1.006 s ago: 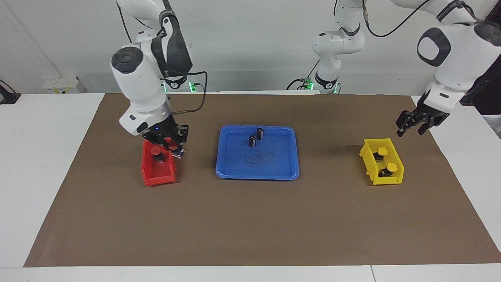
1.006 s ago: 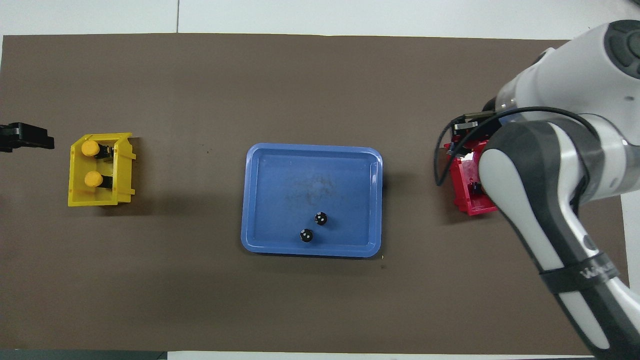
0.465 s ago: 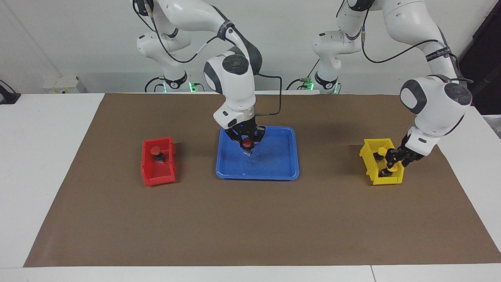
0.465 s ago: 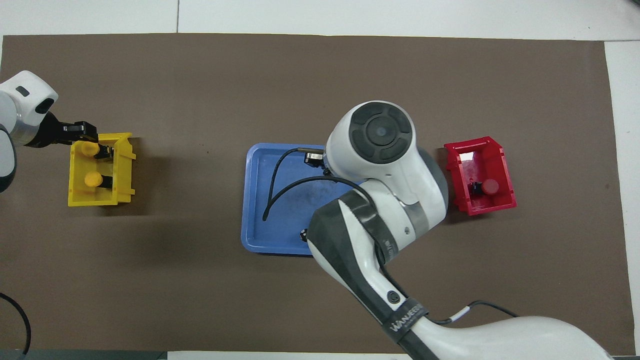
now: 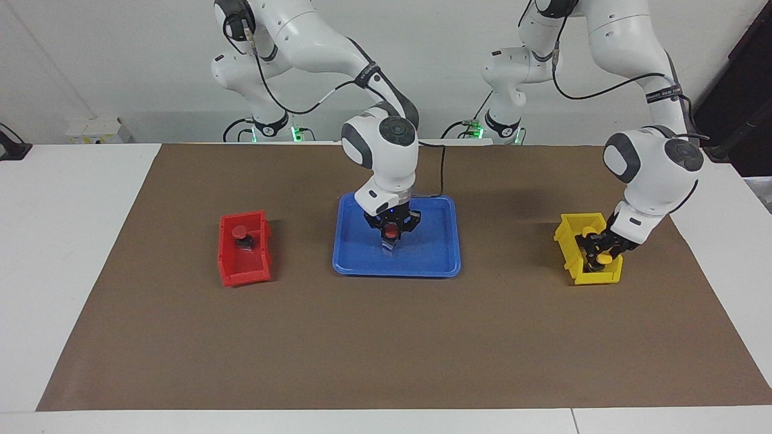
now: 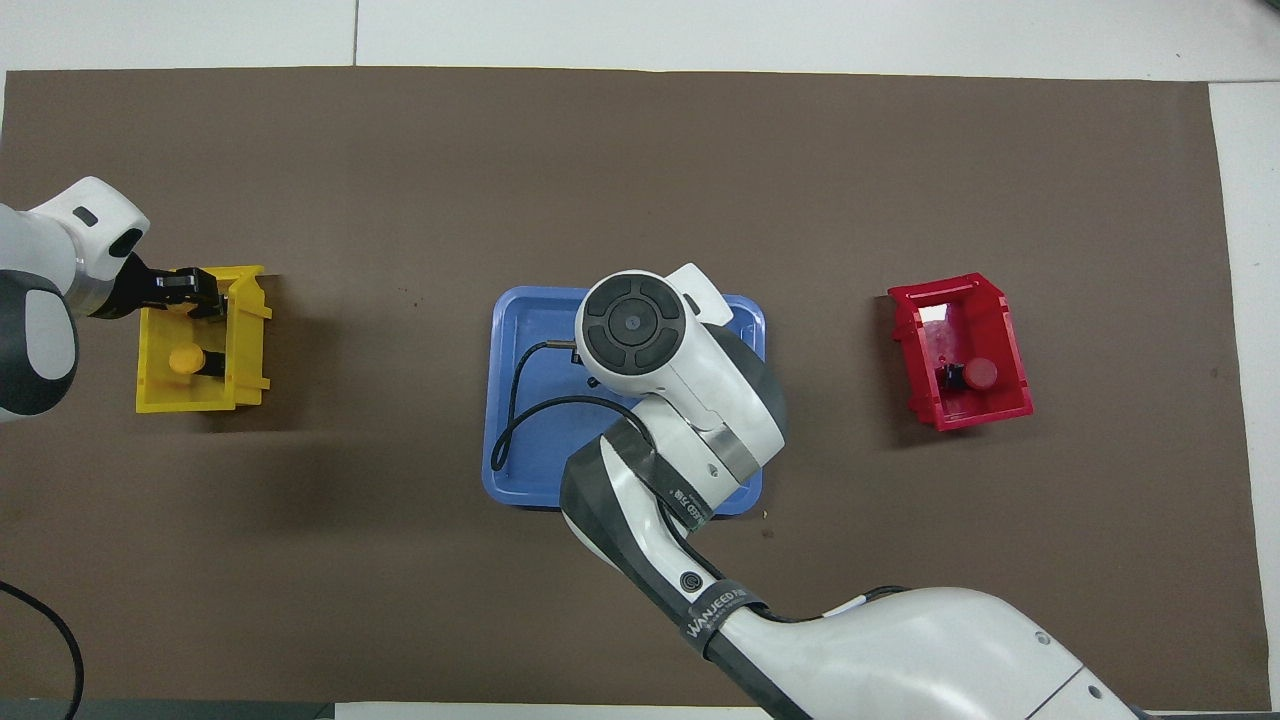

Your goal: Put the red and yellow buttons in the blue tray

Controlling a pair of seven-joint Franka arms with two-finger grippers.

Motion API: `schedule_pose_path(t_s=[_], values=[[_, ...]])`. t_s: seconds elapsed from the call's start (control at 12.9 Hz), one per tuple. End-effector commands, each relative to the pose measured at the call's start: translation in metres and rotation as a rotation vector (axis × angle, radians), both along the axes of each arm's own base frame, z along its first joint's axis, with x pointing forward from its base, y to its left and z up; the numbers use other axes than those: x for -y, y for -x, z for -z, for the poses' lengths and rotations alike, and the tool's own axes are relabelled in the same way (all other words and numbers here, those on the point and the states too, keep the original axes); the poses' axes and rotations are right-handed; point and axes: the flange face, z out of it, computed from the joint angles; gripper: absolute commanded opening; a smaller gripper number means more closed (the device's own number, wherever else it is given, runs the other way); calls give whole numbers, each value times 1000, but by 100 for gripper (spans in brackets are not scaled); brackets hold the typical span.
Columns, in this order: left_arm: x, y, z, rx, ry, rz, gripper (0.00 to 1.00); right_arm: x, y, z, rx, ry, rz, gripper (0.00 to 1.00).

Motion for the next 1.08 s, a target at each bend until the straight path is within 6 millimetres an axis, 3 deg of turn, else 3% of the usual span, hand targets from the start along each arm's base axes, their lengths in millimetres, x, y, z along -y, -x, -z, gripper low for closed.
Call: schedule_pose_path(t_s=[0.0, 0.08, 0.15, 0.31, 0.39, 0.46, 0.62, 0.7, 0.85, 1.01], values=[[-6, 0, -10, 15, -12, 6, 1, 8, 6, 1, 10, 8, 3, 80], [-5, -9, -30, -3, -10, 5, 1, 9, 3, -5, 12, 9, 8, 94], [-1, -17, -63, -37, -9, 11, 1, 14, -6, -17, 19, 9, 17, 99], [11, -21, -139, -96, -4, -7, 1, 51, -23, -57, 51, 41, 17, 99], [50, -21, -168, -111, -4, -30, 1, 93, -33, -83, 56, 50, 5, 99], [97, -13, -174, -136, -8, -55, 1, 135, -35, -104, 35, 64, -22, 99], [202, 16, -171, -154, -21, -70, 1, 217, -29, -126, -21, 35, -120, 99], [249, 35, -166, -116, -7, -88, 1, 252, -17, -127, -35, -2, -168, 99], [309, 65, -133, -92, 38, -92, 1, 311, 2, -118, -61, -9, -244, 99], [368, 82, -94, -87, 72, -107, 1, 345, 5, -98, -9, -11, -289, 94]])
